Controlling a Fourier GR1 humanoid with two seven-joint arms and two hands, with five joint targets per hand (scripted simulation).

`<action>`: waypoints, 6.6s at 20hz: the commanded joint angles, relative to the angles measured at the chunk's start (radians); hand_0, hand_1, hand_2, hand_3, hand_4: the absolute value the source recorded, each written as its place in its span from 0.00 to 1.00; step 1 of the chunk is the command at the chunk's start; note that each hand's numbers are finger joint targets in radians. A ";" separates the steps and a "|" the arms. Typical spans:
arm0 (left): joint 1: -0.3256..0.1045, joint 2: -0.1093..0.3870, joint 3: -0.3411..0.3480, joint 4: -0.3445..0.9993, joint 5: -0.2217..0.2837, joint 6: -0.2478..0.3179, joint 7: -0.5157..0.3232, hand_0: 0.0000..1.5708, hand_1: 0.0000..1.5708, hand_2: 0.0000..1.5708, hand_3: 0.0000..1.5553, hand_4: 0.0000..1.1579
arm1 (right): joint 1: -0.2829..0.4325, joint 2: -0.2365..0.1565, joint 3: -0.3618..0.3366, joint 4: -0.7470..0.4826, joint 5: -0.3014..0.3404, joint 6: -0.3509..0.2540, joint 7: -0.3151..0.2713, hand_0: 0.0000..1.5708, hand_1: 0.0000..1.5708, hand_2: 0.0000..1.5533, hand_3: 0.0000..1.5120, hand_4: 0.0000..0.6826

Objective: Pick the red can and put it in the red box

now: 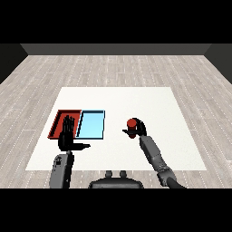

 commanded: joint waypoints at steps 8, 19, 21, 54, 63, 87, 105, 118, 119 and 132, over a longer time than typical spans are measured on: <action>0.004 -0.029 -0.030 -0.027 -0.029 0.038 0.014 0.00 0.00 0.00 0.00 0.00 | -0.073 -0.001 -0.006 0.021 0.040 -0.052 0.071 0.99 0.99 0.95 0.93 0.82; 0.092 -0.008 -0.031 -0.108 0.002 -0.006 0.036 0.00 0.00 0.00 0.00 0.00 | 0.082 0.010 0.051 -0.324 0.052 -0.088 0.064 0.98 0.98 0.94 0.91 0.85; -0.021 -0.014 -0.039 -0.029 -0.020 0.022 0.066 0.00 0.00 0.00 0.00 0.00 | 0.082 0.009 0.049 -0.420 0.046 -0.095 0.145 0.98 0.98 0.94 0.91 0.85; -0.204 -0.043 -0.447 0.124 -0.123 0.313 0.264 0.00 0.00 0.00 0.00 0.00 | 0.178 0.011 0.329 -0.877 0.050 -0.317 0.129 0.92 0.92 0.92 0.92 0.91; -0.270 -0.043 -0.489 0.253 -0.029 0.357 0.228 0.00 0.00 0.00 0.00 0.00 | 0.115 0.011 0.388 -0.848 0.028 -0.367 0.130 0.93 0.93 0.93 0.92 0.96; -0.409 -0.043 -0.578 0.467 0.170 0.374 0.094 0.00 0.00 0.00 0.00 0.00 | 0.139 0.011 0.520 -0.873 -0.116 -0.422 0.043 0.97 0.97 0.94 0.94 0.97; -0.397 -0.042 -0.616 0.424 0.234 0.633 0.133 1.00 1.00 0.99 0.95 0.97 | 0.152 0.011 0.583 -0.866 -0.095 -0.442 0.039 0.95 0.95 0.93 0.92 0.95; -0.390 -0.043 -0.606 0.397 0.257 0.677 -0.028 1.00 1.00 1.00 0.97 0.99 | 0.101 0.011 0.548 -0.835 -0.043 -0.449 0.173 0.00 0.00 0.00 0.00 0.00; -0.389 -0.043 -0.607 0.397 0.259 0.677 -0.030 1.00 1.00 1.00 0.97 0.99 | 0.102 0.011 0.548 -0.835 -0.033 -0.448 0.182 0.00 0.00 0.00 0.00 0.00; -0.333 -0.043 -0.628 0.372 0.187 0.733 -0.036 1.00 1.00 1.00 0.96 0.98 | 0.144 0.011 0.487 -0.836 -0.026 -0.410 0.186 0.00 0.00 0.00 0.00 0.00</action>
